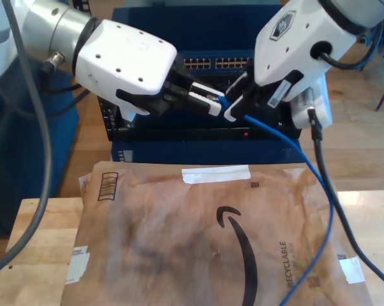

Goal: Grab the cable and plug it in

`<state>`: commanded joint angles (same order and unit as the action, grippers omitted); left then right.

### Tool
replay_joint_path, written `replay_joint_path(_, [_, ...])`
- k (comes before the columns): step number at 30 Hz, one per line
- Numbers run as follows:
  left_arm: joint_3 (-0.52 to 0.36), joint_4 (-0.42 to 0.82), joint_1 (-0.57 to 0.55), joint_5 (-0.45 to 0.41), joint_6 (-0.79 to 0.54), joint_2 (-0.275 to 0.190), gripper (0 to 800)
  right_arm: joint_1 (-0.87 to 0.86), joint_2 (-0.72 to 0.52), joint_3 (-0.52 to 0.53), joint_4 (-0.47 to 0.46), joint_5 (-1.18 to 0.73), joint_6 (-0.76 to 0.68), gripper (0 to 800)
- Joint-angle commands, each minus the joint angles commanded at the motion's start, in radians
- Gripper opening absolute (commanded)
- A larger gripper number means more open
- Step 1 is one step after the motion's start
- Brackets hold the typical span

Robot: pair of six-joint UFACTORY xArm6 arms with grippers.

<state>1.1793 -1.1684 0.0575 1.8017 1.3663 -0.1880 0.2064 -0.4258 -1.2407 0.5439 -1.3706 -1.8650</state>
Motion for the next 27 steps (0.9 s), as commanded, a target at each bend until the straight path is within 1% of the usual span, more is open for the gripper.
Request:
replay_joint_path(2, [0.0,-0.002,0.011,0.008,0.02,0.002,2,-0.034,-0.038,0.002,0.002,0.0,0.02,794])
replay_joint_path(3, [0.0,-0.005,0.017,0.021,0.026,0.006,2,-0.044,-0.052,0.002,0.002,0.0,0.034,796])
replay_joint_path(6, [0.005,-0.006,0.02,0.075,0.092,0.037,2,-0.049,-0.091,0.006,-0.002,0.0,0.087,797])
replay_joint_path(7, [0.005,-0.009,0.025,0.091,0.115,0.044,2,-0.048,-0.101,0.008,-0.003,0.002,0.091,797])
replay_joint_path(10, [0.008,-0.038,0.046,0.152,0.149,0.087,2,-0.044,-0.11,0.018,0.003,0.009,0.1,797])
replay_joint_path(12, [0.012,-0.087,0.068,0.183,0.158,0.11,2,-0.041,-0.11,0.018,0.005,0.023,0.17,798])
replay_joint_path(14, [0.012,-0.114,0.094,0.203,0.167,0.121,2,-0.037,-0.115,0.02,0.018,0.041,0.249,797])
replay_joint_path(16, [0.014,-0.12,0.103,0.212,0.18,0.129,2,-0.035,-0.135,0.026,0.043,0.086,0.258,797])
replay_joint_path(19, [0.014,-0.126,0.117,0.229,0.199,0.149,2,-0.029,-0.193,0.064,0.046,0.153,0.264,797])
replay_joint_path(22, [0.02,-0.173,0.137,0.258,0.21,0.167,2,-0.015,-0.247,0.106,0.048,0.219,0.304,794])
replay_joint_path(24, [0.021,-0.204,0.155,0.265,0.236,0.178,2,0.034,-0.262,0.137,0.058,0.275,0.322,793])
replay_joint_path(27, [0.021,-0.218,0.157,0.281,0.244,0.18,2,0.12,-0.278,0.196,0.057,0.385,0.347,793])
